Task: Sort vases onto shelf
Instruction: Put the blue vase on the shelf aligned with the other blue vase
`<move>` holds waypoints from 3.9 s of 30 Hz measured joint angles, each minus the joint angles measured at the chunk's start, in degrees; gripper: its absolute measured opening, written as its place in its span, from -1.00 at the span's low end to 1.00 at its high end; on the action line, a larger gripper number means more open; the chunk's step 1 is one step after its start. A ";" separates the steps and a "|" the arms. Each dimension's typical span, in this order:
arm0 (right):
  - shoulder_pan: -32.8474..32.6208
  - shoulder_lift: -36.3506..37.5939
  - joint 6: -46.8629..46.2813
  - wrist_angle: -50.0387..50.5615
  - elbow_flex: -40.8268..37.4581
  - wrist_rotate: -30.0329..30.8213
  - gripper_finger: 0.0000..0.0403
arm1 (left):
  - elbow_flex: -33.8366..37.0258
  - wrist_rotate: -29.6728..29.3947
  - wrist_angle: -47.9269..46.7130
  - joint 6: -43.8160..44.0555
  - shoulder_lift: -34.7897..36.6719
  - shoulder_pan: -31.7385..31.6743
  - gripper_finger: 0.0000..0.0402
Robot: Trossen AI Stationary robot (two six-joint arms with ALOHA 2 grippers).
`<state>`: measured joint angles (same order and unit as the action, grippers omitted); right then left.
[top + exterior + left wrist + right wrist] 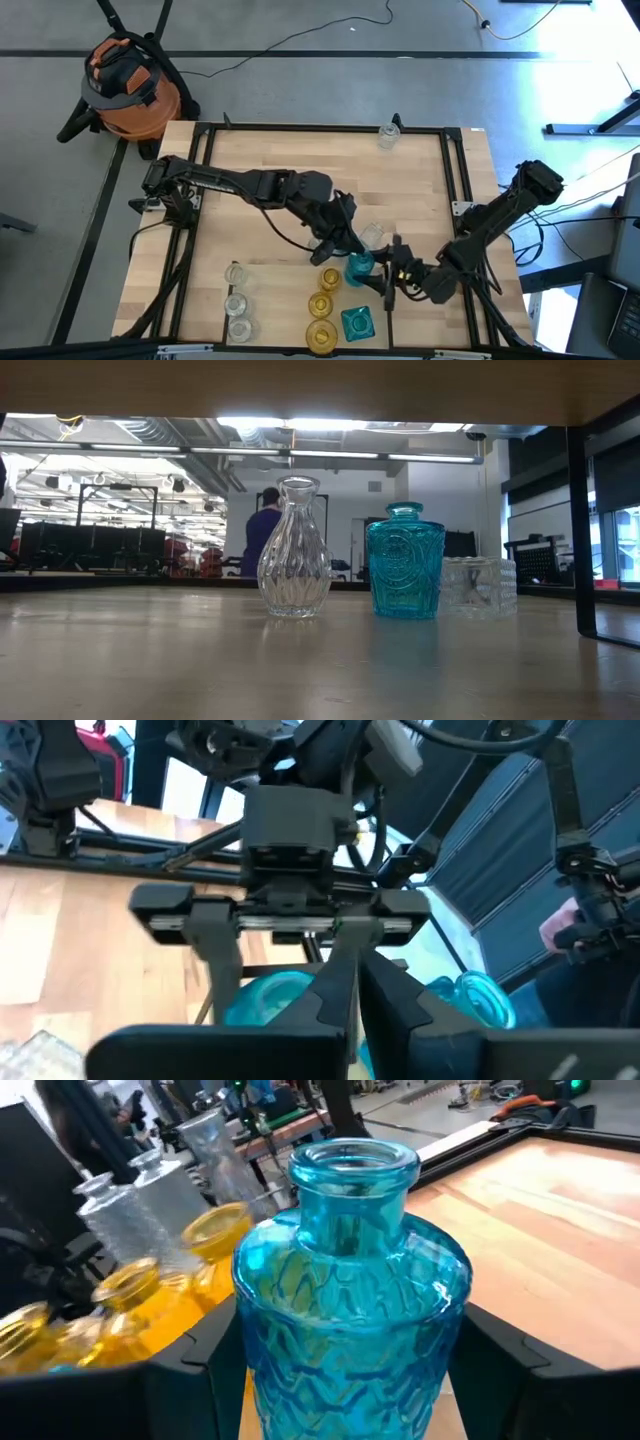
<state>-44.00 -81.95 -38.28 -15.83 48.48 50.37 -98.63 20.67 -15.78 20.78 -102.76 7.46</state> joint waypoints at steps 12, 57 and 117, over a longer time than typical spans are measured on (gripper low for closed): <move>-4.44 0.04 8.75 1.40 0.05 -1.45 0.15 | 0.07 0.02 -3.87 0.01 0.00 -1.65 -0.99; -0.97 -0.31 14.98 6.27 1.55 -9.64 0.43 | 0.11 0.02 -3.92 1.09 -0.04 -3.72 -0.99; 0.54 0.09 7.16 13.85 5.14 -16.16 0.41 | 0.11 1.50 -3.90 1.09 -0.04 -4.09 -0.99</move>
<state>-43.46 -81.87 -31.13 -1.98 53.63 34.21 -98.52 22.17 -19.68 21.87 -102.80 3.38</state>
